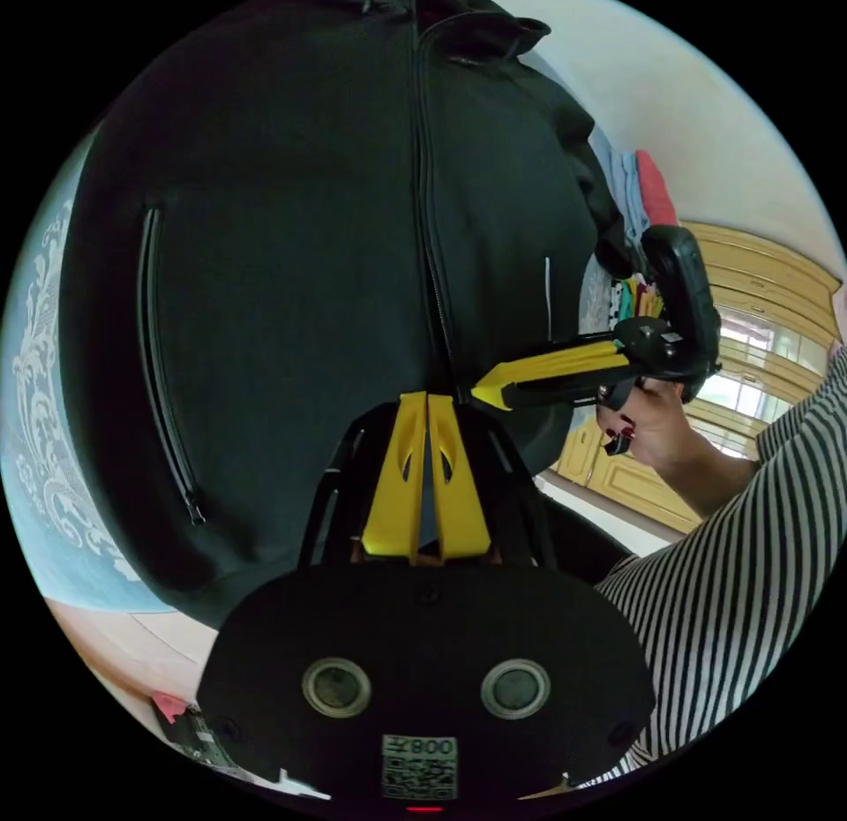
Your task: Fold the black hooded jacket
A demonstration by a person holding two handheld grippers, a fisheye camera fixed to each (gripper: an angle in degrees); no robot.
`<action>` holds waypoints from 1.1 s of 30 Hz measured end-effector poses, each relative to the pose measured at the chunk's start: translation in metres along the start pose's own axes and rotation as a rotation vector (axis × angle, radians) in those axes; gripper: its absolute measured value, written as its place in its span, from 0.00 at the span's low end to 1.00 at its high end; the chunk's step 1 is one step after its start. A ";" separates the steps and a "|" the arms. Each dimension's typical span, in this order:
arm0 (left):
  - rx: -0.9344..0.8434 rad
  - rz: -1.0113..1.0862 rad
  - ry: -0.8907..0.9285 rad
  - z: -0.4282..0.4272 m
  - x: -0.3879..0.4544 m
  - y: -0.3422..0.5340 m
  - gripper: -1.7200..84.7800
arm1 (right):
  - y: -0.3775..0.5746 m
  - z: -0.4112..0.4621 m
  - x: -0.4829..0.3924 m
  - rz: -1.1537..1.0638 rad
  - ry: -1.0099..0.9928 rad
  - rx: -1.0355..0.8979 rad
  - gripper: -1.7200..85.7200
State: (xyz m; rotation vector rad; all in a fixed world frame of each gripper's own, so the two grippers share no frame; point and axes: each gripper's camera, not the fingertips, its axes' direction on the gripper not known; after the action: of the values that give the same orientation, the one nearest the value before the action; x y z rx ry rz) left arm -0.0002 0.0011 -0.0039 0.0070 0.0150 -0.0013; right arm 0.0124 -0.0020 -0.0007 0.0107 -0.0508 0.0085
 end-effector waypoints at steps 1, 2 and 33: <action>0.004 0.000 0.005 -0.002 0.000 0.000 0.02 | -0.001 -0.001 0.006 0.004 -0.021 0.007 0.03; 0.012 0.000 0.011 -0.004 0.000 0.001 0.02 | -0.002 -0.002 0.018 0.014 -0.059 0.020 0.02; 0.052 0.027 0.186 -0.048 -0.022 -0.014 0.04 | -0.132 0.026 0.214 -0.130 -0.605 -0.046 0.02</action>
State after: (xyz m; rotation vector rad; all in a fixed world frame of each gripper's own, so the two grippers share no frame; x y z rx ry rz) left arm -0.0233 -0.0124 -0.0515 0.0590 0.2006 0.0264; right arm 0.2264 -0.1323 0.0345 -0.0298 -0.6554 -0.1269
